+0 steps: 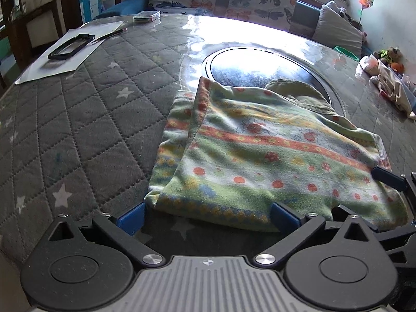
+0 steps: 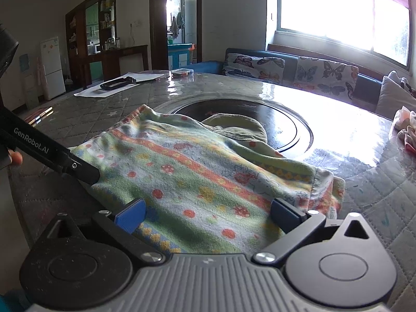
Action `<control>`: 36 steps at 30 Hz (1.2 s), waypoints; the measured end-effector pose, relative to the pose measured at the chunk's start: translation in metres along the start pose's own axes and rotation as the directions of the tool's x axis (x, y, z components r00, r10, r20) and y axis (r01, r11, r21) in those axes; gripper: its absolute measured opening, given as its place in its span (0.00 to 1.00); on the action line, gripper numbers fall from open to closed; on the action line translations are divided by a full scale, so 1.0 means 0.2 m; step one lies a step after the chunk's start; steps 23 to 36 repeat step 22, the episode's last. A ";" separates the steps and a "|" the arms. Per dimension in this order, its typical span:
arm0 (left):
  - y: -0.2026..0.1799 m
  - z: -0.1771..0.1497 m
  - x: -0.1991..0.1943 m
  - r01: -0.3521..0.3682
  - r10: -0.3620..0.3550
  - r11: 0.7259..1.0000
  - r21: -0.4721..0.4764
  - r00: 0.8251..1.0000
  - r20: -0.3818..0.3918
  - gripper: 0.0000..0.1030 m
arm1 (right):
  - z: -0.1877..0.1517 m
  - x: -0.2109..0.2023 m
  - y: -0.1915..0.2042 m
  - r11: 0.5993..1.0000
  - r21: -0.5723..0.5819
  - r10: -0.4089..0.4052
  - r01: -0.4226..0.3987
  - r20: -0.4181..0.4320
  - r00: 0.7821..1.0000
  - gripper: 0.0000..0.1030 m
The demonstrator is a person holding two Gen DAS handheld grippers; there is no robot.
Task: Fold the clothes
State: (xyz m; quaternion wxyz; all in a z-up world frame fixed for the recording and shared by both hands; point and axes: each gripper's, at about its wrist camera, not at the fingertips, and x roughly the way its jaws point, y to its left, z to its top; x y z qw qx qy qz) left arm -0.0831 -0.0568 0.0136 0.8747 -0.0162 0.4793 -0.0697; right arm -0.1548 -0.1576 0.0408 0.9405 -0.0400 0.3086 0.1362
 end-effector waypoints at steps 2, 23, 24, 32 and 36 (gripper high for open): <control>0.00 0.00 0.00 -0.001 0.001 1.000 0.001 1.000 0.002 1.00 | 0.00 0.00 0.00 1.000 -0.001 0.000 0.000 -0.004 1.000 1.00; 0.02 0.00 -0.01 0.011 -0.011 0.998 -0.056 1.000 -0.005 1.00 | 0.00 0.01 0.00 1.000 0.001 0.001 -0.001 -0.010 1.000 1.00; 0.02 0.00 -0.01 0.011 -0.011 0.998 -0.056 1.000 -0.005 1.00 | 0.00 0.01 0.00 1.000 0.001 0.001 -0.001 -0.010 1.000 1.00; 0.02 0.00 -0.01 0.011 -0.011 0.998 -0.056 1.000 -0.005 1.00 | 0.00 0.01 0.00 1.000 0.001 0.001 -0.001 -0.010 1.000 1.00; 0.02 0.00 -0.01 0.011 -0.011 0.998 -0.056 1.000 -0.005 1.00 | 0.00 0.01 0.00 1.000 0.001 0.001 -0.001 -0.010 1.000 1.00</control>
